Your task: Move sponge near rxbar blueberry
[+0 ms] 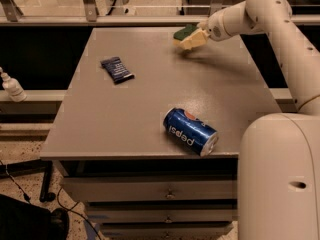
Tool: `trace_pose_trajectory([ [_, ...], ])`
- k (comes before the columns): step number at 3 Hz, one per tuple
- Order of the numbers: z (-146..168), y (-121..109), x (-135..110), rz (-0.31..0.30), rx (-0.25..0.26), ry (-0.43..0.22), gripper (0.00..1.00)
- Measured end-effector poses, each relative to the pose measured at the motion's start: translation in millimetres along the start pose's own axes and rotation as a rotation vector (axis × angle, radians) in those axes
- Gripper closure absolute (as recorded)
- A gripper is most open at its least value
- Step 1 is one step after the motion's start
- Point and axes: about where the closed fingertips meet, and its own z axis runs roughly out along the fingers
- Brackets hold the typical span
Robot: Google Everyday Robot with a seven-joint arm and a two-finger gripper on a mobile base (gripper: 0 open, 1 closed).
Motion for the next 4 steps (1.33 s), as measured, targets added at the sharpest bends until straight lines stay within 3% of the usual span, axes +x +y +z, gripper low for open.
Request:
trace_pose_trajectory([
  [2,-14,87,-32,-0.18,-0.233,0.006,1.0],
  [4,-14,163,-52,-0.358,-0.398,-0.012,1.0],
])
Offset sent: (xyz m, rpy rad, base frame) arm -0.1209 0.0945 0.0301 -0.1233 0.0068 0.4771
